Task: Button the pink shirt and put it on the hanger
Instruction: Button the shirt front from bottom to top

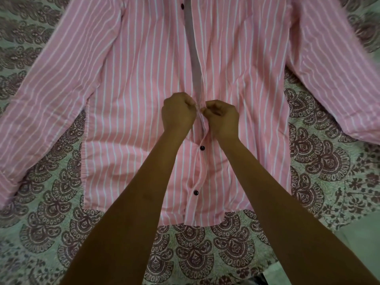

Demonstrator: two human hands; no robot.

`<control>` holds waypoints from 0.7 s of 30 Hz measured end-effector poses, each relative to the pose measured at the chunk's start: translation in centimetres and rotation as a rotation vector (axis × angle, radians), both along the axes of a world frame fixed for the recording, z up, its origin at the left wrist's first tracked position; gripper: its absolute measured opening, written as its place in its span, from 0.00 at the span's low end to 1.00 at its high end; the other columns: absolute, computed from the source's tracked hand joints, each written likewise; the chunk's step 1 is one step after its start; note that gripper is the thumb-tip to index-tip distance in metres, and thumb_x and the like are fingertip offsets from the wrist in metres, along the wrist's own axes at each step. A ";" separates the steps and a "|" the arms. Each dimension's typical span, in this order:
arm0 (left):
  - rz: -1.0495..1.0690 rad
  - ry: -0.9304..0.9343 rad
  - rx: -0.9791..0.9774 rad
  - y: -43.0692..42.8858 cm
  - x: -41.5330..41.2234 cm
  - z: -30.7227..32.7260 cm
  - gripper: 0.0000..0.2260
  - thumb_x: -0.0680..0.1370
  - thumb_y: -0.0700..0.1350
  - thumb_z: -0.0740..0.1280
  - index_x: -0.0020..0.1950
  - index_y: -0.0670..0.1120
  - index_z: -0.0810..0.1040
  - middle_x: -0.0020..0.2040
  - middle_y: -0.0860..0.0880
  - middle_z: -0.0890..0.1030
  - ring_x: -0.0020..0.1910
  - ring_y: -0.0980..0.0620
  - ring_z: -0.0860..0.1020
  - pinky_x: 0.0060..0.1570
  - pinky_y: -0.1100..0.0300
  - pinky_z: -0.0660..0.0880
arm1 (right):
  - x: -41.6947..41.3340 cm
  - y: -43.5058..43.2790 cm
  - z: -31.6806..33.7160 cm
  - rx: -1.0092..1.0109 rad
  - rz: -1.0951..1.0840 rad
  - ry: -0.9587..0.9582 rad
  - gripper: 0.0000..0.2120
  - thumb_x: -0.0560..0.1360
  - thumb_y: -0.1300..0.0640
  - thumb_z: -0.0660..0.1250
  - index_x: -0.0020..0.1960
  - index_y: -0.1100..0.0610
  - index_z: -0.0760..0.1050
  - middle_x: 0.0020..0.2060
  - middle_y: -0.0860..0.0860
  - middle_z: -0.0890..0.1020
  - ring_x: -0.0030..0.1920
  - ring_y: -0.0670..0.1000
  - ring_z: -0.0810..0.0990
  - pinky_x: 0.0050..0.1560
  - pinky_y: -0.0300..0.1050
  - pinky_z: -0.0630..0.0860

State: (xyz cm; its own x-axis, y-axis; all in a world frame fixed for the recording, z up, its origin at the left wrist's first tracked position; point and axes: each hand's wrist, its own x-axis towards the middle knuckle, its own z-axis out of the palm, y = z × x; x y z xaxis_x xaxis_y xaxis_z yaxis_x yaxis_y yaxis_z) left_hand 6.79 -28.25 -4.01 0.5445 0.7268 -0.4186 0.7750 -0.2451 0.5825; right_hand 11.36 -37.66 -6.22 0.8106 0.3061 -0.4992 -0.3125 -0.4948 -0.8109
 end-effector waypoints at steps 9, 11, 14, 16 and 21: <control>0.059 -0.104 -0.103 -0.1 0.0 1.0 0.04 0.69 0.37 0.68 0.41 0.40 0.82 0.40 0.43 0.83 0.42 0.45 0.81 0.48 0.53 0.78 | -0.5 0.2 0.3 -0.024 -0.056 0.006 0.09 0.71 0.62 0.70 0.50 0.61 0.81 0.45 0.55 0.84 0.46 0.50 0.81 0.52 0.43 0.77; 0.063 -0.124 -0.107 -0.2 -0.1 1.0 0.04 0.69 0.37 0.68 0.41 0.41 0.82 0.38 0.44 0.83 0.41 0.46 0.82 0.48 0.55 0.78 | -0.5 0.2 0.2 -0.034 -0.021 0.001 0.09 0.72 0.62 0.68 0.51 0.61 0.80 0.45 0.56 0.84 0.45 0.50 0.81 0.53 0.46 0.77; 0.056 -0.125 -0.073 -0.4 0.2 1.2 0.04 0.70 0.37 0.68 0.41 0.42 0.82 0.40 0.46 0.83 0.41 0.50 0.81 0.44 0.63 0.74 | -1.0 0.4 0.1 -0.040 0.055 -0.045 0.09 0.72 0.64 0.64 0.50 0.60 0.80 0.40 0.56 0.83 0.42 0.55 0.80 0.49 0.55 0.79; 0.048 -0.115 -0.038 -0.5 0.4 1.3 0.05 0.70 0.37 0.67 0.42 0.41 0.82 0.42 0.46 0.83 0.42 0.51 0.80 0.43 0.65 0.72 | -1.4 0.4 0.0 -0.039 0.044 -0.070 0.11 0.70 0.64 0.62 0.50 0.58 0.79 0.37 0.54 0.82 0.42 0.58 0.81 0.46 0.58 0.79; 0.031 -0.090 -0.009 -0.6 0.3 1.1 0.05 0.70 0.36 0.66 0.41 0.41 0.82 0.42 0.45 0.83 0.43 0.49 0.80 0.44 0.63 0.73 | -1.3 -0.1 0.0 0.076 -0.043 0.000 0.09 0.71 0.68 0.63 0.47 0.61 0.79 0.33 0.47 0.78 0.40 0.54 0.79 0.51 0.56 0.78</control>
State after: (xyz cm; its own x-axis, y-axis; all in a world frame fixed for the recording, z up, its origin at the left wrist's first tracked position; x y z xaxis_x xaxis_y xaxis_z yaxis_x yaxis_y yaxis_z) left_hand 7.08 -28.87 -2.93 0.5574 0.7404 -0.3756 0.7264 -0.2158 0.6525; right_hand 10.06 -37.74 -6.18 0.8237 0.3084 -0.4758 -0.3320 -0.4179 -0.8456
